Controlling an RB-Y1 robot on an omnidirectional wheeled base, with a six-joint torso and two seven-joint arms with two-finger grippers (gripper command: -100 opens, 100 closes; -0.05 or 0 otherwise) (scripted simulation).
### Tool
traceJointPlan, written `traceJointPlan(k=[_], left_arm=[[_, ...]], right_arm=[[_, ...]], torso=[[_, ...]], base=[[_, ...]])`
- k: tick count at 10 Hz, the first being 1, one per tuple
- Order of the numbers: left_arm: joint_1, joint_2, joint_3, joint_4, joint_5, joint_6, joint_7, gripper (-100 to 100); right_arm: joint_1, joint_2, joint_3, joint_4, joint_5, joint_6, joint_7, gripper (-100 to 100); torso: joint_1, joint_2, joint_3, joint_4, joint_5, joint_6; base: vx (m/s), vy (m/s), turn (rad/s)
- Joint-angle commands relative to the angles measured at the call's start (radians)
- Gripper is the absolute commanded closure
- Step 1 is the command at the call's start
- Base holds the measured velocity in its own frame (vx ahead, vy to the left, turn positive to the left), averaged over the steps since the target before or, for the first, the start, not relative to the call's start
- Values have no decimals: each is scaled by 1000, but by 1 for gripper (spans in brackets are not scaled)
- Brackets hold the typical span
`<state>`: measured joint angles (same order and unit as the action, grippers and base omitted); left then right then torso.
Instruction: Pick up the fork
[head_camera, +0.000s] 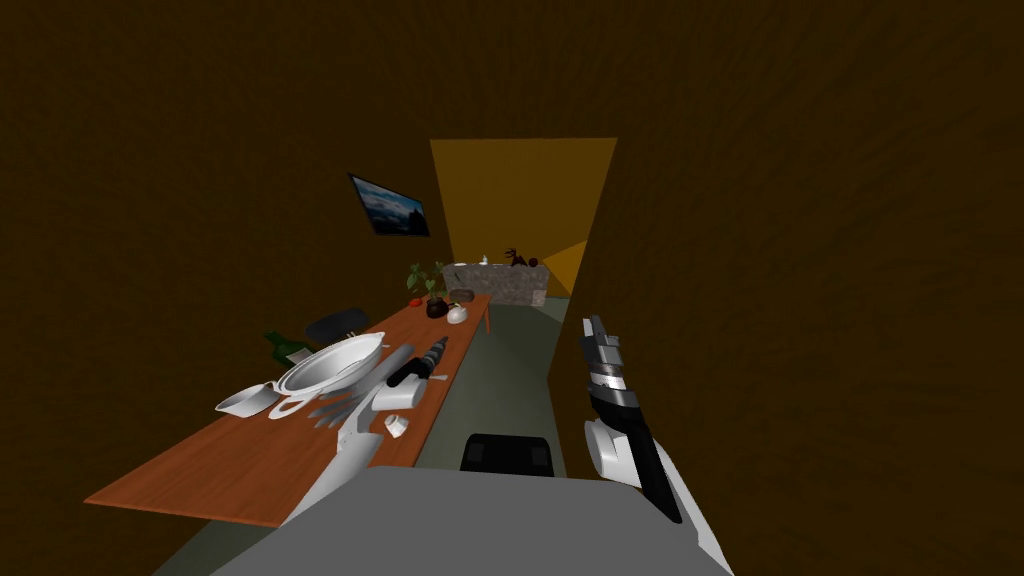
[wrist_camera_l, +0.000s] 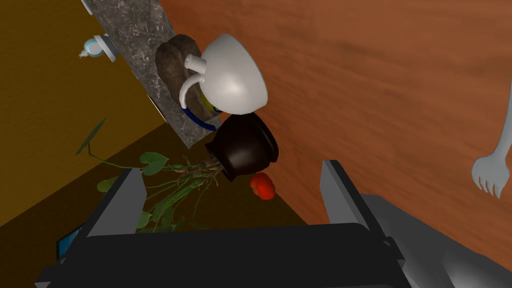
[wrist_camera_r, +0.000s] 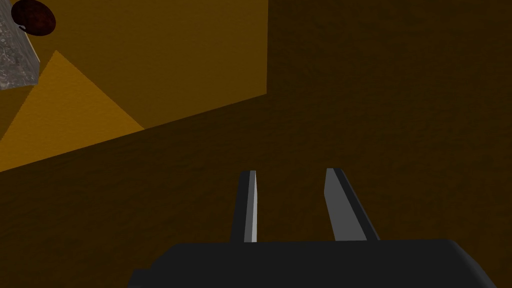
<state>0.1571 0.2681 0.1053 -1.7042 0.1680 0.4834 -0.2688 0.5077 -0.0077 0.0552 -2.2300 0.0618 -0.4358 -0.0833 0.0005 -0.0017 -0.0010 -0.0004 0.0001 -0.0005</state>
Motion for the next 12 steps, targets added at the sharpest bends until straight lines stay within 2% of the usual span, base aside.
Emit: traceJointPlan(k=[1, 2, 3, 4, 5, 6, 7, 8, 9, 10, 11, 12], left_arm=[[-25, 13, 1, 50, 11, 50, -10, -100], [-25, 13, 1, 67, 11, 56, -10, -100], [-46, 24, 3, 98, 21, 98, -17, -100], [-46, 24, 3, 116, 21, 104, -17, -100], [-66, 34, 4, 152, 30, 148, -24, -100], [-66, 34, 4, 165, 30, 151, -24, -100], [-86, 45, 6, 199, 38, 195, -30, -100], [-86, 45, 6, 214, 38, 196, -30, -100], [-105, 55, 7, 241, 47, 240, -36, -100], [-105, 55, 7, 261, 47, 240, -36, -100], [-124, 65, 8, 288, 55, 281, -41, -100], [-124, 65, 8, 307, 55, 281, -41, -100]], right_arm=[[0, 0, 0, 0, 0, 0, 0, 0], [0, 0, 0, 0, 0, 0, 0, 0], [0, 0, 0, 0, 0, 0, 0, 0], [0, 0, 0, 0, 0, 0, 0, 0], [0, 0, 0, 0, 0, 0, 0, 0], [0, 0, 0, 0, 0, 0, 0, 0], [0, 0, 0, 0, 0, 0, 0, 0], [0, 0, 0, 0, 0, 0, 0, 0], [0, 0, 0, 0, 0, 0, 0, 0], [0, 0, 0, 0, 0, 0, 0, 0], [0, 0, 0, 0, 0, 0, 0, 0], [0, 0, 0, 0, 0, 0, 0, 0]], torso=[[0, 0, 0, 0, 0, 0], [0, 0, 0, 0, 0, 0], [0, 0, 0, 0, 0, 0], [0, 0, 0, 0, 0, 0], [0, 0, 0, 0, 0, 0], [0, 0, 0, 0, 0, 0], [0, 0, 0, 0, 0, 0], [0, 0, 0, 0, 0, 0], [0, 0, 0, 0, 0, 0], [0, -1, 0, 0, 0, 0], [0, 0, 0, 0, 0, 0], [0, -1, 0, 0, 0, 0]], base=[[27, 11, -16], [21, 7, -12], [21, 4, -11], [19, 6, -8], [23, 5, -11], [23, 4, -5], [27, 4, -4], [26, 5, -6], [31, 2, -2], [29, 2, -3], [33, 5, 1], [30, 4, -4]])
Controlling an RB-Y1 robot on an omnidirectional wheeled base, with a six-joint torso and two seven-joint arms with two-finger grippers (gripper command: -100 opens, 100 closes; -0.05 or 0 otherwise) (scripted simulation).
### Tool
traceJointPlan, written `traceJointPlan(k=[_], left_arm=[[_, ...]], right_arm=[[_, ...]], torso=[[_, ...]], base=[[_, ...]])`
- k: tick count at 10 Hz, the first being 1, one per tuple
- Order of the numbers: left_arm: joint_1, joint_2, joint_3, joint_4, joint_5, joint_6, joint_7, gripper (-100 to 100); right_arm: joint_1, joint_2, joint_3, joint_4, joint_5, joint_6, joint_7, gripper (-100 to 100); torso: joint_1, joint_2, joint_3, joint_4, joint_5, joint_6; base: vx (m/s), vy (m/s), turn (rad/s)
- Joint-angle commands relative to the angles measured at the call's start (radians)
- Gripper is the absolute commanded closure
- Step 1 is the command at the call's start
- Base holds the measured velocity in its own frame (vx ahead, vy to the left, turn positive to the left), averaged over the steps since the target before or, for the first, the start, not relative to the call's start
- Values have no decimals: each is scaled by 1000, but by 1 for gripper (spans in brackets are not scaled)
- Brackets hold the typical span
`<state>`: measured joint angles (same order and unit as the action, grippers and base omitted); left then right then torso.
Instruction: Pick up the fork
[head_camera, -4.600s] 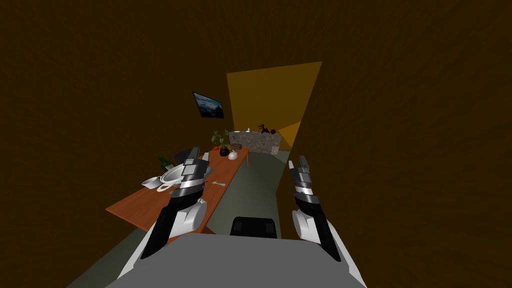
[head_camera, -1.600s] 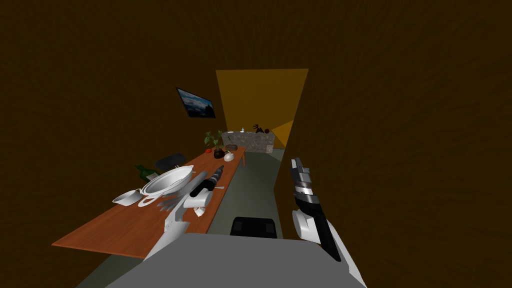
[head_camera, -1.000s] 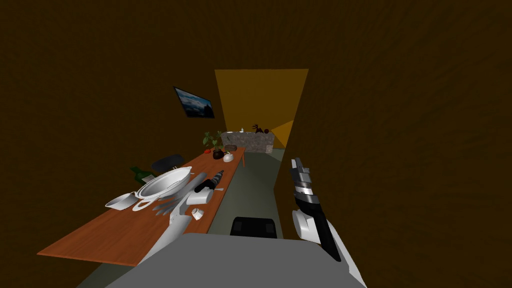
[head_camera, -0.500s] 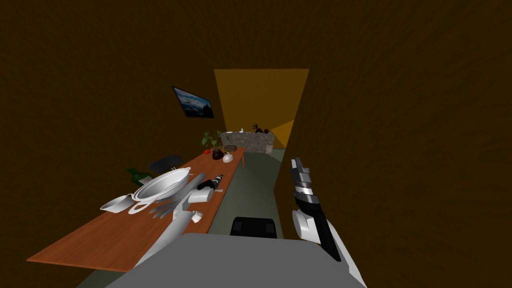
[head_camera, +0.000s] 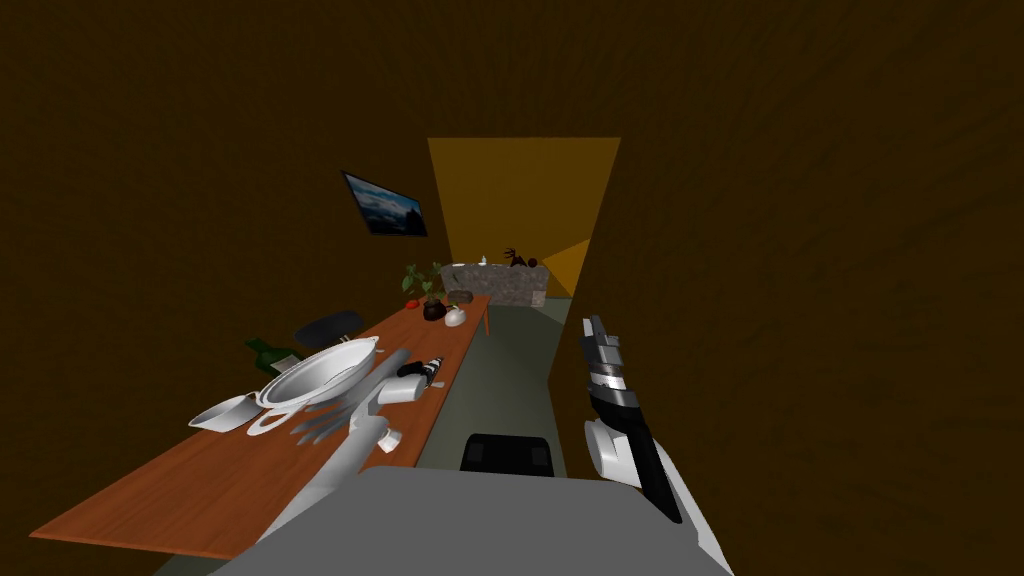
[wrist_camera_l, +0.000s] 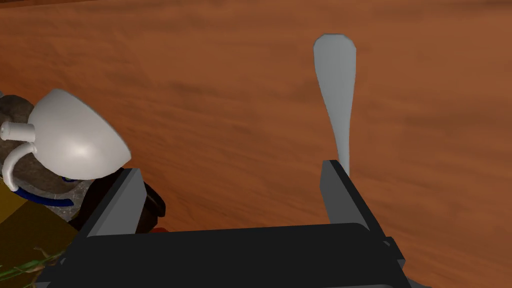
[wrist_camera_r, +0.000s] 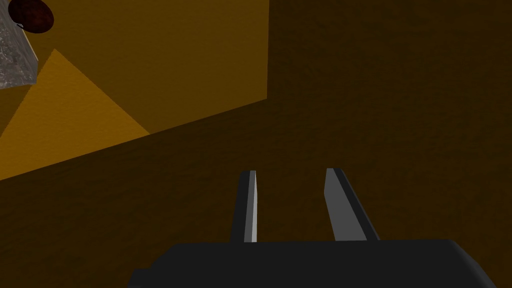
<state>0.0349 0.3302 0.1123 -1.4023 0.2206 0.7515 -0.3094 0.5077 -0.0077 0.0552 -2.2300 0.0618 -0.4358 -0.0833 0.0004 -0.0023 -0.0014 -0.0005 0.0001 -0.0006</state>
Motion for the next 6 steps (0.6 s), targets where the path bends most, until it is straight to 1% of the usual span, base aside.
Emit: traceJointPlan(k=[1, 2, 3, 4, 5, 6], left_arm=[[-20, 13, 2, 50, 10, 50, -6, -100], [-20, 13, 2, 50, 10, 53, -6, -100], [-37, 23, 3, 93, 18, 85, -10, -100], [-37, 23, 3, 93, 18, 90, -10, -100], [-54, 34, 4, 122, 24, 124, -14, -100], [-54, 34, 4, 134, 24, 124, -14, -100]], right_arm=[[0, 0, 0, 0, 0, 0, 0, 0], [0, 0, 0, 0, 0, 0, 0, 0], [0, 0, 0, 0, 0, 0, 0, 0], [0, 0, 0, 0, 0, 0, 0, 0], [0, 0, 0, 0, 0, 0, 0, 0], [0, 0, 0, 0, 0, 0, 0, 0]], torso=[[0, 0, 0, 0, 0, 0], [0, 0, 0, 0, 0, 0], [-1, 0, 0, 0, 0, 0], [0, 0, 0, 0, 0, 0], [0, 0, 0, 0, 0, 0], [-1, -1, 0, 0, 0, 0]], base=[[36, 2, 5], [29, -2, 3], [36, 0, 4], [31, 3, 4], [41, -5, 8], [37, -5, 8]])
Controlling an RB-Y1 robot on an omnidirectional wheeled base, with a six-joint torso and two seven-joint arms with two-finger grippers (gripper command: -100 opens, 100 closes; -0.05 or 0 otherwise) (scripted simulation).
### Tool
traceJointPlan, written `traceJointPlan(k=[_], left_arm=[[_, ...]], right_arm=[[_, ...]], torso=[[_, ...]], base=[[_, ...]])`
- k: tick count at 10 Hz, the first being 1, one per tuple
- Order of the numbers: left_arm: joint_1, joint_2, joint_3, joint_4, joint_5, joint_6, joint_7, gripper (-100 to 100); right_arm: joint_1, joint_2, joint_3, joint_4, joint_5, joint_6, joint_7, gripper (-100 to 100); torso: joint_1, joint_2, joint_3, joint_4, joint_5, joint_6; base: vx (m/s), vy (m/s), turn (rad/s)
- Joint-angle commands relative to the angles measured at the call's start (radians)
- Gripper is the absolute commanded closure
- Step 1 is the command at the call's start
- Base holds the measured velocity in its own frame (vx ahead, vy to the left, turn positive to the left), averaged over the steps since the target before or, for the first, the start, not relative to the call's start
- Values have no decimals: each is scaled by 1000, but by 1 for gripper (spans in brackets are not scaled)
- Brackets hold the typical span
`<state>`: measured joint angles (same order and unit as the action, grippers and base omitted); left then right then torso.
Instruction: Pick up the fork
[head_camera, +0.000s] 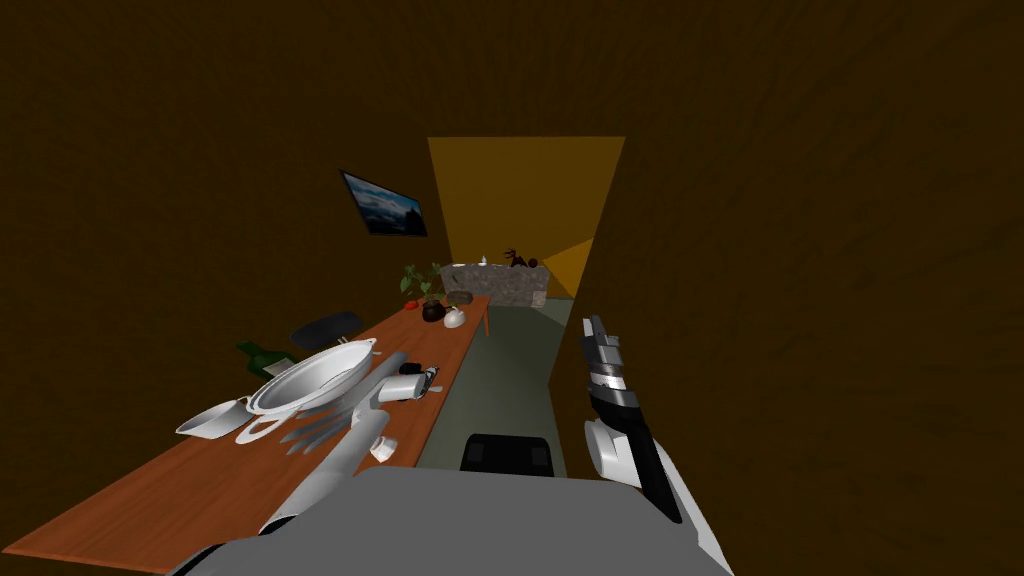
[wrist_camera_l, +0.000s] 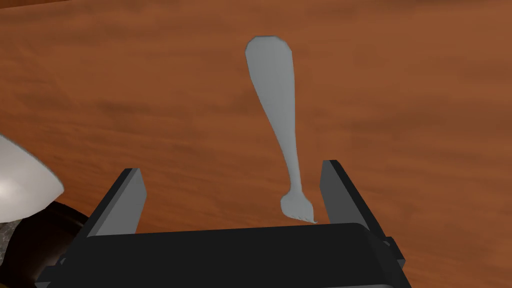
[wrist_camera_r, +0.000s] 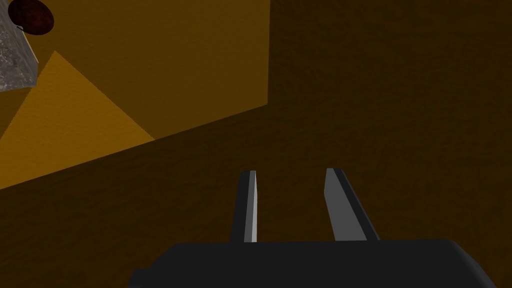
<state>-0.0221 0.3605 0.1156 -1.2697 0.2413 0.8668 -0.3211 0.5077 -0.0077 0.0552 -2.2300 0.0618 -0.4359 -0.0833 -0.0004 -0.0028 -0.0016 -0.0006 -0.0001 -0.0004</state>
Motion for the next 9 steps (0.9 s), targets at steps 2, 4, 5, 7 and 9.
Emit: traceJointPlan(k=[2, 4, 5, 7, 9], left_arm=[[-29, 23, 3, 73, 16, 69, -8, -100], [-43, 33, 4, 110, 21, 95, -10, -100], [-57, 43, 5, 140, 26, 118, -11, -100], [-81, 60, 7, 192, 34, 155, -13, -100], [-101, 75, 9, 232, 40, 181, -13, -100]], right_arm=[[0, 0, 0, 0, 0, 0, 0, 0], [0, 0, 0, 0, 0, 0, 0, 0], [0, 0, 0, 0, 0, 0, 0, 0], [0, 0, 0, 0, 0, 0, 0, 0], [0, 0, 0, 0, 0, 0, 0, 0]], torso=[[0, 0, 0, 0, 0, 0], [0, -2, -1, 0, 0, 0], [0, -1, -1, 0, 0, 0], [0, -1, 0, 0, 0, 0], [-1, -2, -1, 0, 0, 0]], base=[[51, -7, 16], [64, -7, 19], [40, -7, 20], [52, -10, 33], [69, -20, 38]])
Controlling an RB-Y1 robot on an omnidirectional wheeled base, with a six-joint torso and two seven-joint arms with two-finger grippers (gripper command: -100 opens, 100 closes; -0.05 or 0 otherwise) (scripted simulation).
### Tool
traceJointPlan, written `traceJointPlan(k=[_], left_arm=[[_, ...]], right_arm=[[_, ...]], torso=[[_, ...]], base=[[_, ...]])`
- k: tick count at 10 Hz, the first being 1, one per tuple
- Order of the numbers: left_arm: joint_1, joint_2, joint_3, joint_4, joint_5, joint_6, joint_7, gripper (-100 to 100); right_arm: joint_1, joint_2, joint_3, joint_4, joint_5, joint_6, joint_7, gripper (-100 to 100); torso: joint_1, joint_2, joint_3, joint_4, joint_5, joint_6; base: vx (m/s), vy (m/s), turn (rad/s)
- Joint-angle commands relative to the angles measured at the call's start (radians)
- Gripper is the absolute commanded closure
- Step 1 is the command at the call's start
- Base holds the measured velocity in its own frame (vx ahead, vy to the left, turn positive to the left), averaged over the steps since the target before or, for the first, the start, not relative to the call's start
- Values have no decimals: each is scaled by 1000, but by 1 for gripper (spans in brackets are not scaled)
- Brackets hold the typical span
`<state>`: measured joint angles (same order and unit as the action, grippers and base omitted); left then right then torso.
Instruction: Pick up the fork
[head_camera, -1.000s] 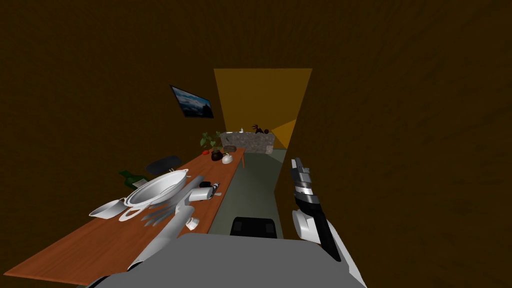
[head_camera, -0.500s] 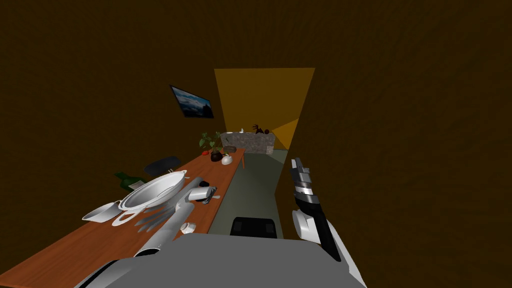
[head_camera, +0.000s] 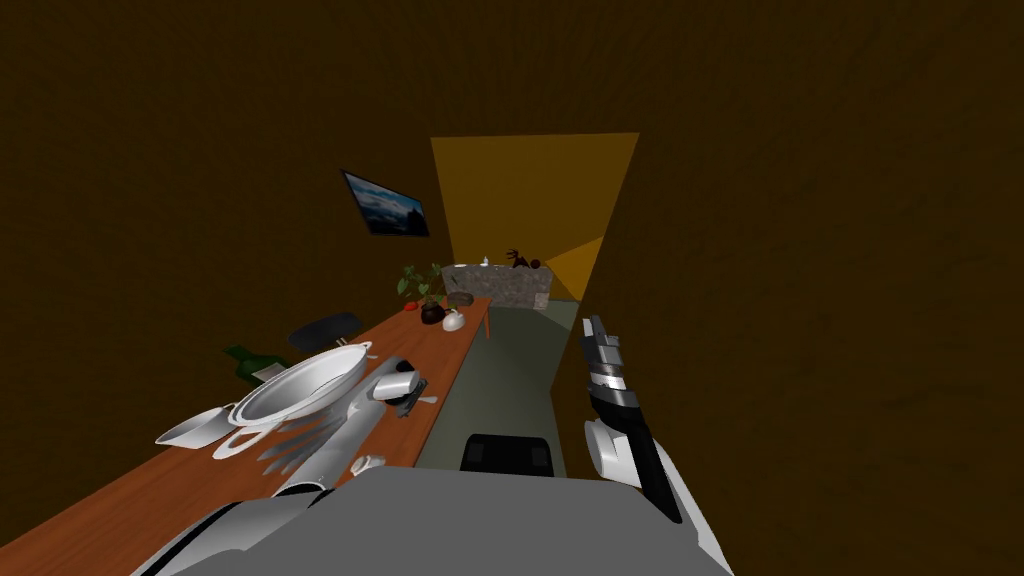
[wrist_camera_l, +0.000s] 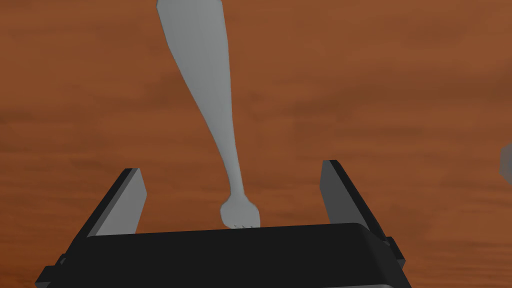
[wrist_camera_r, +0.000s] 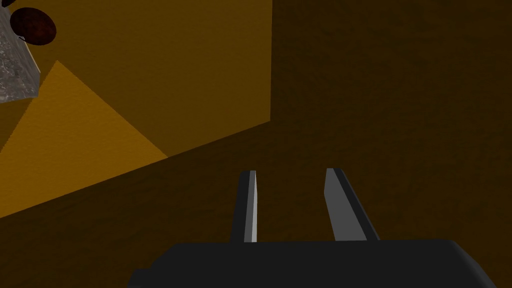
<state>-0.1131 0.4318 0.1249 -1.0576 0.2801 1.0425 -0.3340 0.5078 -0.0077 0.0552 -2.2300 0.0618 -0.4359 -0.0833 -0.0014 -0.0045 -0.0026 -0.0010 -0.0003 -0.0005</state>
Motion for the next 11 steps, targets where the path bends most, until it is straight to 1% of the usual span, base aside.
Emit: traceJointPlan(k=[1, 2, 3, 4, 5, 6, 7, 8, 10, 11], left_arm=[[-17, 9, 1, 35, 3, 15, 0, -100], [-27, 17, 2, 53, 5, 25, 0, -100], [-21, 13, 1, 42, 4, 18, 0, -100], [-22, 14, 2, 44, 4, 20, -1, 0], [-33, 20, 13, 82, 6, 2, 11, -100], [-33, 20, 13, 82, 6, 2, 11, -100], [-43, 26, 25, 116, 7, -15, 23, -100], [-43, 26, 25, 121, 7, -15, 23, -100], [-63, 39, 48, 197, 9, -51, 46, -100], [-63, 39, 48, 198, 9, -51, 46, -100]], right_arm=[[0, 0, 0, 0, 0, 0, 0, 0], [0, 0, 0, 0, 0, 0, 0, 0], [0, 0, 0, 0, 0, 0, 0, 0], [0, 0, 0, 0, 0, 0, 0, 0], [0, 0, 0, 0, 0, 0, 0, 0], [0, 0, 0, 0, 0, 0, 0, 0], [0, 0, 0, 0, 0, 0, 0, 0], [0, 0, 0, 0, 0, 0, 0, 0], [0, 0, 0, 0, 0, 0, 0, 0], [0, 0, 0, 0, 0, 0, 0, 0]], torso=[[0, 0, 0, 0, 0, 0], [0, 1, 0, 0, 0, 0], [0, 1, 0, 0, 0, 0], [1, 2, 1, 0, 0, 0], [1, 4, 2, 1, 0, 0], [2, 6, 3, 1, 0, 1], [3, 7, 4, 2, 1, 0], [3, 9, 5, 2, 1, 1], [3, 8, 5, 2, 1, 1], [4, 10, 6, 2, 1, 0]], base=[[52, -18, 29], [55, -18, 43], [26, -9, 11], [0, 0, 0], [-41, 18, -206], [-52, 30, -136], [-74, 28, -210], [-63, 24, -138], [-72, 39, -272], [-78, 37, -119]])
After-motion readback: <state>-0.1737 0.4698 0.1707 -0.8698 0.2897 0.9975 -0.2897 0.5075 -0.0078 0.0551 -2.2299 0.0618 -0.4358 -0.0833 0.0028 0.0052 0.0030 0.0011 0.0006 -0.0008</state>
